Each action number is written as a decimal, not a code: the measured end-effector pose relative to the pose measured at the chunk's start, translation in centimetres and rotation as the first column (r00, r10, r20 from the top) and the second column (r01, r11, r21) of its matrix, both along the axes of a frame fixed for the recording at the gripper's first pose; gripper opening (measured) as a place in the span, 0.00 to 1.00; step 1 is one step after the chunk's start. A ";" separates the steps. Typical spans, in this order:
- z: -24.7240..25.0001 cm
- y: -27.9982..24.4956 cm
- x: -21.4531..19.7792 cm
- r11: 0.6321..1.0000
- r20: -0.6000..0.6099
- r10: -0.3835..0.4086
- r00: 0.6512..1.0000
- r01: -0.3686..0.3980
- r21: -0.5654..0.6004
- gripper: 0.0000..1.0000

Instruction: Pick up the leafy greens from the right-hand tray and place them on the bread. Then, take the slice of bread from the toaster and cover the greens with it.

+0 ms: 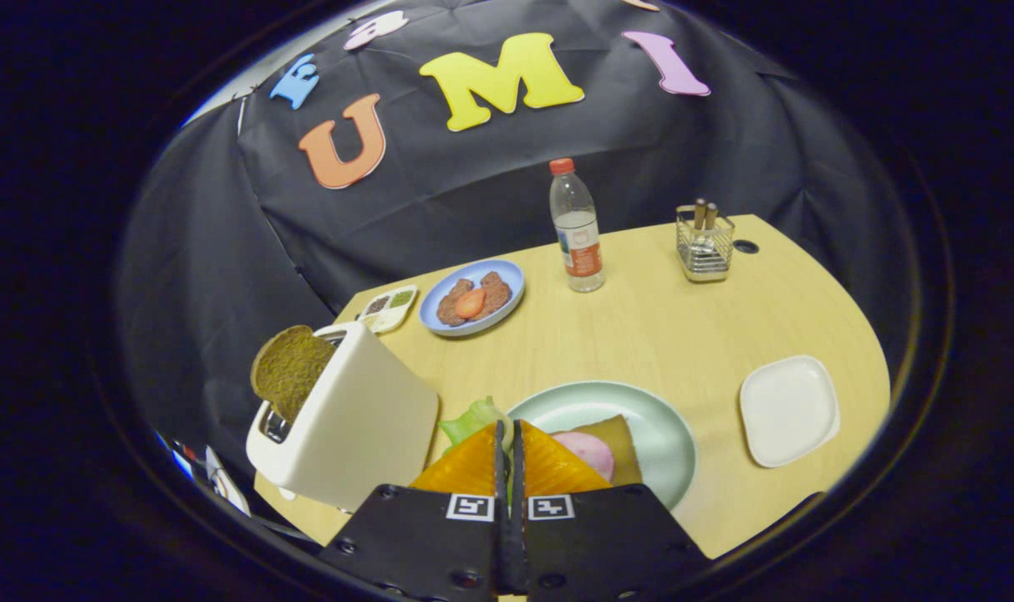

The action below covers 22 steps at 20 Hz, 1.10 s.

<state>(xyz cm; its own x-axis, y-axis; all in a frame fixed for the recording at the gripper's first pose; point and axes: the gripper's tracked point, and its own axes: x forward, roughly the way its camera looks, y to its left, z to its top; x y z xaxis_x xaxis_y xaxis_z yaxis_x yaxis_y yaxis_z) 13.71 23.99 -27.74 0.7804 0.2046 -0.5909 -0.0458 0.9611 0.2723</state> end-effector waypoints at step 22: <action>5.3 -6.6 -1.0 0.977 0.147 -0.064 0.987 0.092 -0.191 0.92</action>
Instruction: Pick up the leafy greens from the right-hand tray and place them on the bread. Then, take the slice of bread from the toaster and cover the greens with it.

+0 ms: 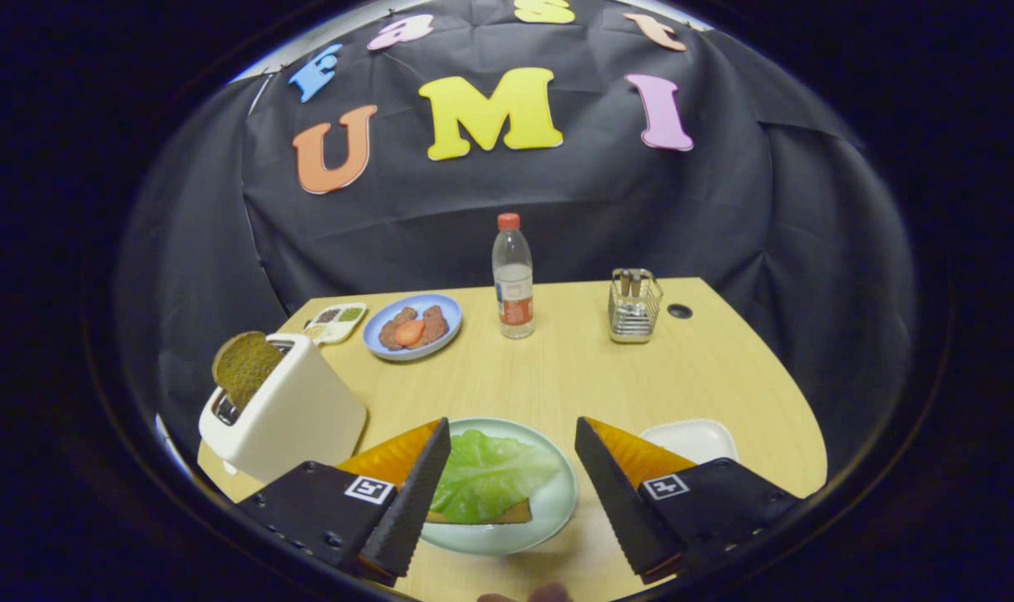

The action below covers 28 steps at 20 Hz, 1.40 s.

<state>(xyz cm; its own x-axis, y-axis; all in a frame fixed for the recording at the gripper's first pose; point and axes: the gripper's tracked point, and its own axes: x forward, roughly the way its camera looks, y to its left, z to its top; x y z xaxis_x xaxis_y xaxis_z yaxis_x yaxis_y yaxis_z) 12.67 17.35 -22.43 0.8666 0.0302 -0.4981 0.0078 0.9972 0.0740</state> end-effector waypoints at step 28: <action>0.1 27.0 3.6 0.990 -0.018 0.136 0.991 -0.136 -0.034 0.83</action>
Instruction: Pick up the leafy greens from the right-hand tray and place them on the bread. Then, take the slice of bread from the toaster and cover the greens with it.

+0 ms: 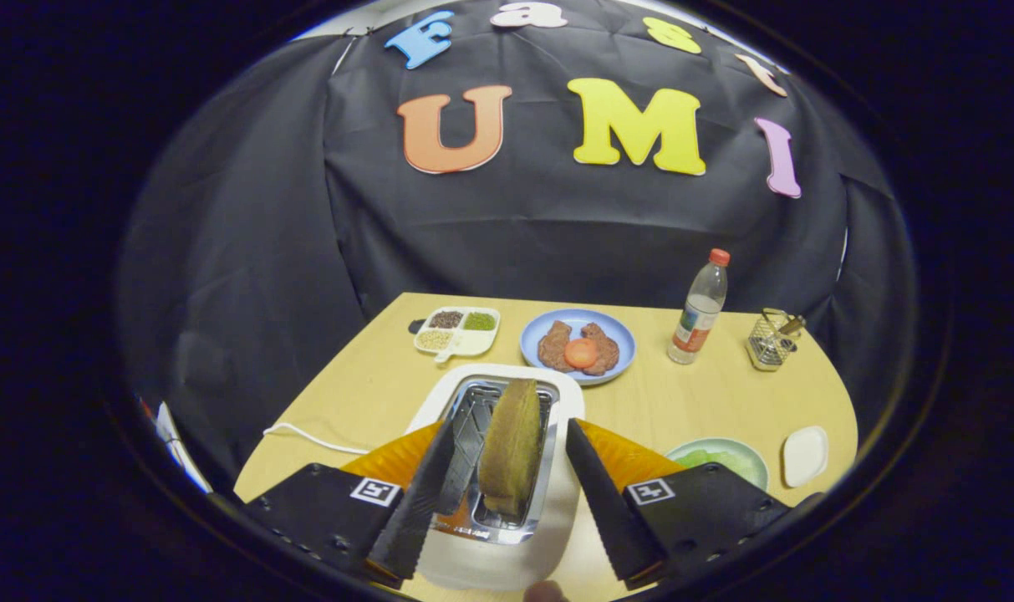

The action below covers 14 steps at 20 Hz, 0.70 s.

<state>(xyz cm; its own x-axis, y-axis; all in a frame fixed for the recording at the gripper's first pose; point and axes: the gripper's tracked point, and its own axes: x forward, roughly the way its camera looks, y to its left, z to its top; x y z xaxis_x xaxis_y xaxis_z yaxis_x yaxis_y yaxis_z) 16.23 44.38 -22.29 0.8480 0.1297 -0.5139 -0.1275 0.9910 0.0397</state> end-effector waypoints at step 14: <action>6.9 -1.3 -1.0 0.993 0.026 0.058 0.998 -0.060 0.105 0.10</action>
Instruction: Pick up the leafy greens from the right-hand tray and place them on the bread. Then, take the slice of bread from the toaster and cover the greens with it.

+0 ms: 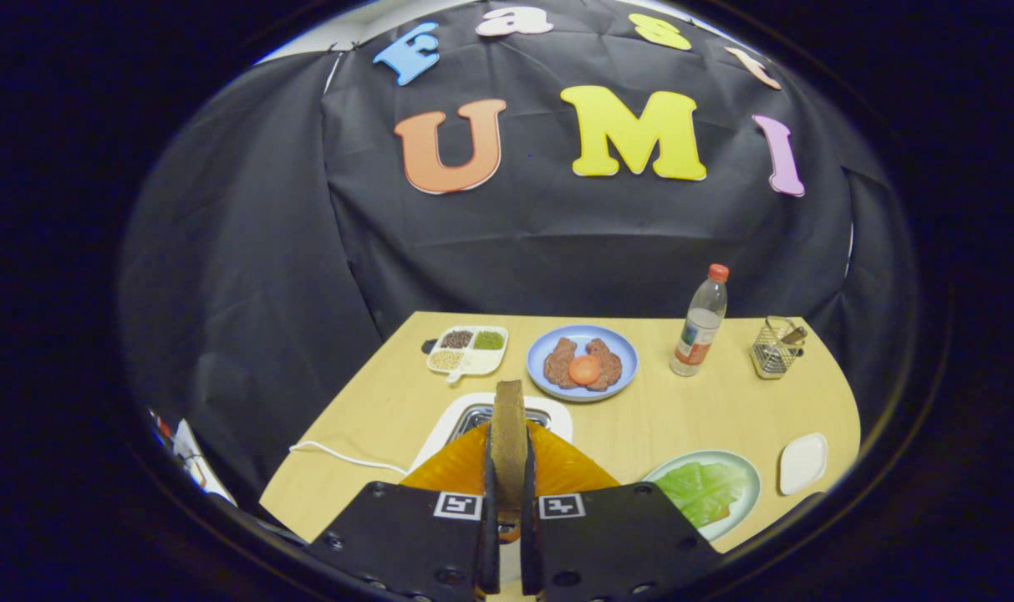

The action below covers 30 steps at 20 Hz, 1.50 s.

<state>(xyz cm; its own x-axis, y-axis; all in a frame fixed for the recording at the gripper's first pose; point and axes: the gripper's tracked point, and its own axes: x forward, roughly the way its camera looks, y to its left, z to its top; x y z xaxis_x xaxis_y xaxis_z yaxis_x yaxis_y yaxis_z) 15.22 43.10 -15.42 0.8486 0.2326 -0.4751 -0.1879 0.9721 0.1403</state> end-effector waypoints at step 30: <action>-13.4 -19.1 -1.1 0.992 -0.117 -0.105 0.988 0.113 0.060 0.14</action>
